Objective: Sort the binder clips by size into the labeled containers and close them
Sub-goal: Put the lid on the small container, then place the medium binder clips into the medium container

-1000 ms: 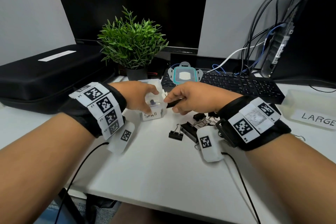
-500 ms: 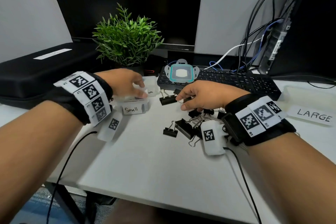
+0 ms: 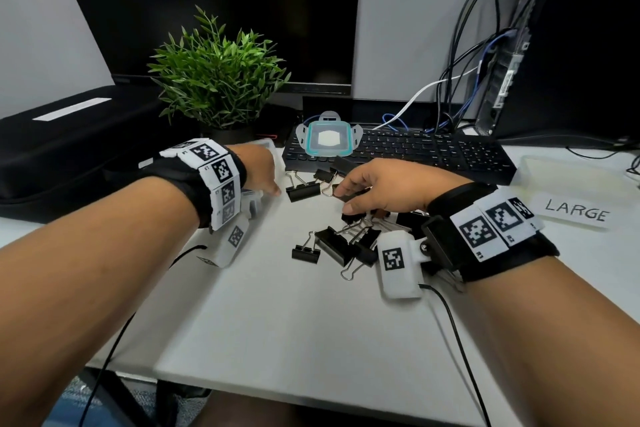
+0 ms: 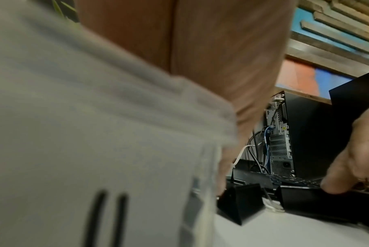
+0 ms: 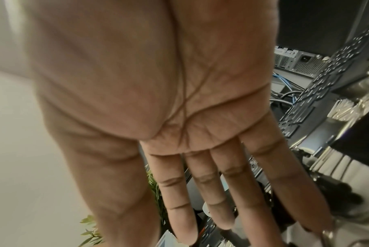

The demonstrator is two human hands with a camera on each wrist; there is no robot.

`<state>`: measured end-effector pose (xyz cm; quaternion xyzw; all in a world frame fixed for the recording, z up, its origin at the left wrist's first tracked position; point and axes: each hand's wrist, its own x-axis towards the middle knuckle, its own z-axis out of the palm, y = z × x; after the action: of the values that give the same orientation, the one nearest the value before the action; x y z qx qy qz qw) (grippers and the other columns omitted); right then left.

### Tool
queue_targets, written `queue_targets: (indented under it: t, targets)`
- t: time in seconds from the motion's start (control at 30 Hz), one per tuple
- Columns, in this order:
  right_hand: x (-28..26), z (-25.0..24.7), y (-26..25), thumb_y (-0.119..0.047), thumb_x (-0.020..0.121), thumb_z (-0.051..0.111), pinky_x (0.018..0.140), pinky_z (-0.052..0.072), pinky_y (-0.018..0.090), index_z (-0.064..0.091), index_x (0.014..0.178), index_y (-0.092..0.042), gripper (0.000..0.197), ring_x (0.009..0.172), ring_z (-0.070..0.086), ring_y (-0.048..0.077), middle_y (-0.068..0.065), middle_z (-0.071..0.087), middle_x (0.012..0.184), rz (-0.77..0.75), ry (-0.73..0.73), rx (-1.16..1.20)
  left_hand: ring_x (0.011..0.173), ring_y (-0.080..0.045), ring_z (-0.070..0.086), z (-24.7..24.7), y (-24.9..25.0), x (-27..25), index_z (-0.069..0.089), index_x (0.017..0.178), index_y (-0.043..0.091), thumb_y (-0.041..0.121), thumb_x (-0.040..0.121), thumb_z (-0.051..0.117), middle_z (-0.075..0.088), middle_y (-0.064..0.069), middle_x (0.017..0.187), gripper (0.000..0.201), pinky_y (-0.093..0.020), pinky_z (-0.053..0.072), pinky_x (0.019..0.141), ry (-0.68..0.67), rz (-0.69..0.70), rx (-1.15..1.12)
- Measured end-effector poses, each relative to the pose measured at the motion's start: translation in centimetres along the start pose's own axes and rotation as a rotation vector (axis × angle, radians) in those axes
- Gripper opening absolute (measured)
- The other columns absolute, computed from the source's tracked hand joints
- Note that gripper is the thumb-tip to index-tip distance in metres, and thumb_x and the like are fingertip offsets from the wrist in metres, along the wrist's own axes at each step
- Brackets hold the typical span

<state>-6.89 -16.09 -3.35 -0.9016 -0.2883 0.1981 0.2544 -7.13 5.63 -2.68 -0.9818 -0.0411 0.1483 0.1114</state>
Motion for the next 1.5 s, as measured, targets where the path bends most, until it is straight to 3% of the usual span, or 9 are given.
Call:
queue_targets:
  t: [0.2, 0.37, 0.53, 0.73, 1.03, 1.17, 1.23, 1.37, 1.5]
  targets:
    - [-0.1, 0.1, 0.3, -0.029, 0.084, 0.07, 0.082, 0.057, 0.037, 0.063, 0.116, -0.022, 0.034, 0.098, 0.067, 0.024, -0.001, 0.066, 0.112, 0.002, -0.007, 0.03, 0.12, -0.021, 0.051, -0.5, -0.5, -0.3, 0.051, 0.136, 0.018, 0.021, 0.093, 0.055, 0.056, -0.002, 0.132, 0.043, -0.028, 0.041, 0.094, 0.205, 0.063, -0.059]
    - [-0.3, 0.0, 0.3, -0.029, 0.084, 0.069, 0.083, 0.057, 0.039, 0.063, 0.118, -0.021, 0.035, 0.099, 0.066, 0.025, 0.001, 0.066, 0.113, 0.005, 0.001, 0.021, 0.126, -0.018, 0.047, -1.0, 0.1, -1.5, 0.059, 0.126, 0.027, 0.011, 0.093, 0.055, 0.052, 0.005, 0.138, 0.037, -0.031, 0.038, 0.104, 0.322, 0.268, -0.135]
    - [-0.4, 0.1, 0.5, -0.027, 0.084, 0.07, 0.083, 0.057, 0.04, 0.064, 0.116, -0.021, 0.033, 0.09, 0.066, 0.021, 0.003, 0.067, 0.11, 0.011, 0.011, 0.04, 0.11, -0.01, 0.059, -0.5, 1.2, -2.8, 0.064, 0.119, 0.031, 0.006, 0.093, 0.055, 0.062, 0.011, 0.124, 0.038, -0.019, 0.042, 0.091, 0.334, 0.414, -0.167]
    - [-0.4, 0.3, 0.6, -0.027, 0.083, 0.071, 0.085, 0.057, 0.041, 0.065, 0.113, -0.021, 0.031, 0.083, 0.062, 0.015, 0.003, 0.069, 0.108, 0.033, 0.016, 0.079, 0.088, -0.002, 0.059, 0.2, 1.9, -4.0, 0.067, 0.108, 0.042, 0.002, 0.09, 0.051, 0.065, 0.014, 0.113, 0.047, -0.022, 0.049, 0.083, 0.217, 0.479, -0.158]
    - [-0.1, 0.6, 0.5, -0.024, 0.083, 0.071, 0.085, 0.056, 0.042, 0.062, 0.119, -0.023, 0.038, 0.102, 0.064, 0.023, 0.001, 0.064, 0.117, 0.026, 0.026, 0.087, 0.105, -0.011, 0.057, 0.3, 1.7, -5.5, 0.063, 0.098, 0.04, 0.021, 0.09, 0.056, 0.062, 0.012, 0.115, 0.022, -0.031, 0.046, 0.092, 0.159, 0.513, -0.151]
    - [0.0, 0.7, 0.4, -0.024, 0.083, 0.071, 0.088, 0.055, 0.039, 0.061, 0.121, -0.025, 0.039, 0.104, 0.064, 0.018, -0.003, 0.064, 0.117, 0.003, 0.018, 0.079, 0.102, -0.014, 0.056, -1.6, -0.5, -5.8, 0.054, 0.084, 0.036, 0.014, 0.085, 0.055, 0.06, 0.008, 0.111, 0.022, -0.034, 0.048, 0.089, 0.241, 0.389, -0.191]
    - [0.1, 0.8, 0.2, -0.025, 0.083, 0.071, 0.091, 0.052, 0.032, 0.06, 0.122, -0.026, 0.04, 0.104, 0.062, 0.014, -0.004, 0.064, 0.119, -0.019, 0.023, 0.038, 0.102, -0.017, 0.055, -2.0, -1.7, -5.4, 0.054, 0.099, 0.032, 0.016, 0.082, 0.06, 0.057, 0.005, 0.115, 0.025, -0.035, 0.048, 0.089, 0.181, 0.268, -0.135]
    - [0.2, 1.1, -0.7, -0.029, 0.083, 0.07, 0.099, 0.046, 0.032, 0.058, 0.123, -0.032, 0.041, 0.111, 0.059, 0.011, -0.004, 0.06, 0.125, -0.05, 0.025, -0.031, 0.111, -0.02, 0.055, -1.4, -2.8, -4.4, 0.036, 0.134, 0.028, 0.037, 0.069, 0.079, 0.053, 0.001, 0.126, 0.079, -0.034, 0.046, 0.093, -0.046, 0.074, -0.066]
    - [0.0, 1.2, -1.1, -0.027, 0.084, 0.069, 0.089, 0.048, 0.023, 0.058, 0.123, -0.033, 0.042, 0.115, 0.056, 0.009, -0.004, 0.059, 0.127, -0.061, 0.014, -0.023, 0.121, -0.024, 0.05, -0.6, -2.6, -3.6, 0.022, 0.147, 0.022, 0.026, 0.073, 0.078, 0.047, -0.005, 0.137, 0.093, -0.034, 0.044, 0.092, -0.072, 0.007, 0.042]
